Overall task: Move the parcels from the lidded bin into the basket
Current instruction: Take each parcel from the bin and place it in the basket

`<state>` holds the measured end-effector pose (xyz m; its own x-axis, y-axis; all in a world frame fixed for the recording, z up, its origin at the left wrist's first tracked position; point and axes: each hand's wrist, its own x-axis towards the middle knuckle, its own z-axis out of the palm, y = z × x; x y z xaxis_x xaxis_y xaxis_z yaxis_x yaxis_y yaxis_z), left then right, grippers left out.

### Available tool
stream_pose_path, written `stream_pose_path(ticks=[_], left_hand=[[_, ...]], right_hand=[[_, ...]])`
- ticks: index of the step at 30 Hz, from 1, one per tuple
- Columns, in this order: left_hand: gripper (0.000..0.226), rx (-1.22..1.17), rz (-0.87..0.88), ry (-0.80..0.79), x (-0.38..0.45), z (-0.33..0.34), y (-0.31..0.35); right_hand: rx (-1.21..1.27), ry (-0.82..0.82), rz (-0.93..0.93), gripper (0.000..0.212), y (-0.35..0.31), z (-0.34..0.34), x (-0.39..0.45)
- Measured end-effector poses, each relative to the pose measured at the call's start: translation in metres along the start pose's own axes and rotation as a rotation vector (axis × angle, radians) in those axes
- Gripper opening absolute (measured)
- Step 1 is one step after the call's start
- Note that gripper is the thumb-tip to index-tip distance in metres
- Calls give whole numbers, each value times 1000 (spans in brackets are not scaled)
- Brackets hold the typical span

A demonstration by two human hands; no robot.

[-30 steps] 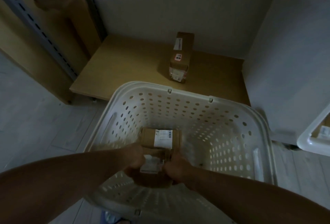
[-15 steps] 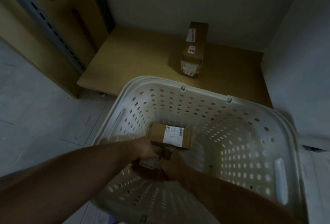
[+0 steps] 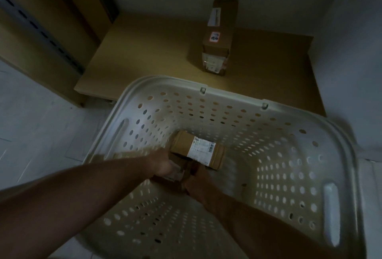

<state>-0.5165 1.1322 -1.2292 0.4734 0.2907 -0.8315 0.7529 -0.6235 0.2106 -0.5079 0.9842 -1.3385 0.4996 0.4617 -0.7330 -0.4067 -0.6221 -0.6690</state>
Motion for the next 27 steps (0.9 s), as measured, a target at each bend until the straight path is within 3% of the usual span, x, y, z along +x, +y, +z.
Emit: stream_pose_path(ticks=[5, 8, 12, 21, 27], left_hand=[[11, 30, 12, -75, -6, -7, 7], [22, 82, 41, -87, -11, -7, 16], [27, 126, 62, -16, -20, -5, 33], [32, 157, 193, 33, -53, -15, 35], [54, 47, 254, 106, -77, -48, 26]], right_hand=[[-22, -165, -28, 41, -37, -24, -37], [-107, -235, -38, 51, -55, -36, -59], [-473, -172, 27, 40, -59, -41, -62], [-559, 226, 70, 41, -58, -80, -68], [-632, 194, 23, 39, -63, -81, -78]])
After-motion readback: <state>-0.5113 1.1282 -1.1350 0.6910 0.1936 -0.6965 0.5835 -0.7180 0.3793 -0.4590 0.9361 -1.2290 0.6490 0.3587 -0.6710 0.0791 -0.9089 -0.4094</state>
